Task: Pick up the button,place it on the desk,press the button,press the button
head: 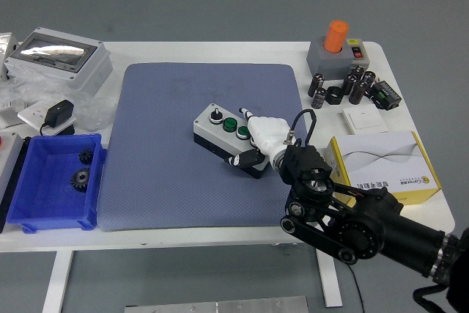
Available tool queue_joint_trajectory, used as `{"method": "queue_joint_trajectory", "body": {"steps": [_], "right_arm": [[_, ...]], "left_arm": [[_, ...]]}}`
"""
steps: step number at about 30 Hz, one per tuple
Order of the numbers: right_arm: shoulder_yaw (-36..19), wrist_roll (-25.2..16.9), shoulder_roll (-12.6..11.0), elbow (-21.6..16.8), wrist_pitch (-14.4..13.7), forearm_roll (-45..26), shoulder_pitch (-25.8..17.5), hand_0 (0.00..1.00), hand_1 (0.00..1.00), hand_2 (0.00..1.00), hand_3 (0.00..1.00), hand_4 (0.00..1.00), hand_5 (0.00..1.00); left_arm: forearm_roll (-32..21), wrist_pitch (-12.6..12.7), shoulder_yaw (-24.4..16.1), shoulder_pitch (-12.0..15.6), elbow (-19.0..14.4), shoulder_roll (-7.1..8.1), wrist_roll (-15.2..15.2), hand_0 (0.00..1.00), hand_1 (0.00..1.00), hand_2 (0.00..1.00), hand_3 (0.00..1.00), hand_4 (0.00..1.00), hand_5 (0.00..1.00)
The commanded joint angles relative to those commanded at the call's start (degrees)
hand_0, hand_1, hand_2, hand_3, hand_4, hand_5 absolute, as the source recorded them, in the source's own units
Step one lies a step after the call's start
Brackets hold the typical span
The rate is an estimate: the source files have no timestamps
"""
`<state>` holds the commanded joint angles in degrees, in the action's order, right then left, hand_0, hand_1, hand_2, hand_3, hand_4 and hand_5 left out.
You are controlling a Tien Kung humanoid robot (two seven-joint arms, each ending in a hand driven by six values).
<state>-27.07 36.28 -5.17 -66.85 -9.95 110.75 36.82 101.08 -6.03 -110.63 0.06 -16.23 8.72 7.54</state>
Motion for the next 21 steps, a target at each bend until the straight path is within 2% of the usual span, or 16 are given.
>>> {"method": "queue_joint_trajectory", "body": {"steps": [6,7,12,13,18,19,21], "right_arm": [[0.0,-0.4,0.1,0.7,-1.5,0.6,-0.1,0.179,0.362,0.471,0.998,0.804,0.255],[-0.2,-0.5,0.1,0.8,-1.9,0.8,-0.1,0.105,0.296,0.383,0.727,0.482,0.217],[-1.2,-1.1,0.1,0.8,-3.6,2.0,-0.3,0.105,0.296,0.383,0.727,0.482,0.217],[-1.3,-1.1,0.1,0.8,-3.7,2.1,-0.3,0.068,0.259,0.351,0.493,0.437,0.082],[-1.1,-1.0,0.1,0.9,-3.5,2.4,-0.3,0.068,0.259,0.351,0.493,0.437,0.082],[-1.1,-0.9,0.0,0.9,-3.4,2.6,-0.3,0.052,0.236,0.327,0.371,0.378,0.053],[-0.9,-0.8,0.0,0.9,-3.2,2.7,-0.4,0.052,0.236,0.327,0.371,0.378,0.053]], "left_arm": [[0.1,0.0,-0.1,0.0,0.3,0.08,-0.5,0.737,0.719,0.69,0.797,0.86,0.628],[0.2,0.0,-0.1,0.0,0.3,0.08,-0.6,0.737,0.719,0.689,0.796,0.862,0.622],[0.5,-0.1,-0.3,-0.1,0.7,0.04,-1.3,0.737,0.719,0.689,0.796,0.862,0.622],[0.6,-0.1,-0.3,-0.1,0.7,0.04,-1.4,0.737,0.72,0.689,0.795,0.867,0.612],[0.7,0.0,-0.4,-0.1,0.9,0.06,-1.9,0.737,0.72,0.689,0.795,0.867,0.612],[0.7,0.0,-0.4,-0.1,0.9,0.05,-2.0,0.737,0.722,0.688,0.793,0.868,0.607],[0.8,0.0,-0.4,-0.1,1.0,0.02,-2.1,0.737,0.722,0.688,0.793,0.868,0.607]]}}
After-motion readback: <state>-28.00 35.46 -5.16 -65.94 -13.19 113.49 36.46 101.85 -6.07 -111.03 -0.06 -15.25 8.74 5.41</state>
